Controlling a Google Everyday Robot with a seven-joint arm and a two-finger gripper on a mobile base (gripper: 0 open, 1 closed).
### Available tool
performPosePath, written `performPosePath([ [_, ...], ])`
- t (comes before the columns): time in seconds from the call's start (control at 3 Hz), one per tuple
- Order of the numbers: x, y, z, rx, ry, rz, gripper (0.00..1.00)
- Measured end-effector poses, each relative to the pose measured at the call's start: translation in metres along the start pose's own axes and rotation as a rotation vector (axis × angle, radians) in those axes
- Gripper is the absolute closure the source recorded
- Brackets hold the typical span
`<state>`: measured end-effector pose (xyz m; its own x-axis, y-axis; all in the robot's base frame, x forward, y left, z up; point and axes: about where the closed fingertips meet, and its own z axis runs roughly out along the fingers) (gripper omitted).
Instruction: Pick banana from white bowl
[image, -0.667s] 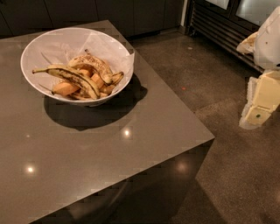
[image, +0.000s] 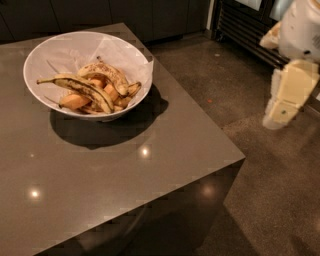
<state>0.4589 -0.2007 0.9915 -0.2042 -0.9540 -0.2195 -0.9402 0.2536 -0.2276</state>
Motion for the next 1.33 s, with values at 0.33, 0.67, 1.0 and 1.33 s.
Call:
performPosePath([
  [0.33, -0.035, -0.024, -0.003, -0.016, -0.009, -0.034, 0.0],
  [0.67, -0.043, -0.03, -0.006, 0.009, -0.03, -0.043, 0.0],
  [1.0, -0.056, -0.041, -0.002, 0.009, -0.065, -0.039, 0.0],
  [1.33, -0.083, -0.062, 0.005, -0.007, -0.086, -0.065, 0.0],
])
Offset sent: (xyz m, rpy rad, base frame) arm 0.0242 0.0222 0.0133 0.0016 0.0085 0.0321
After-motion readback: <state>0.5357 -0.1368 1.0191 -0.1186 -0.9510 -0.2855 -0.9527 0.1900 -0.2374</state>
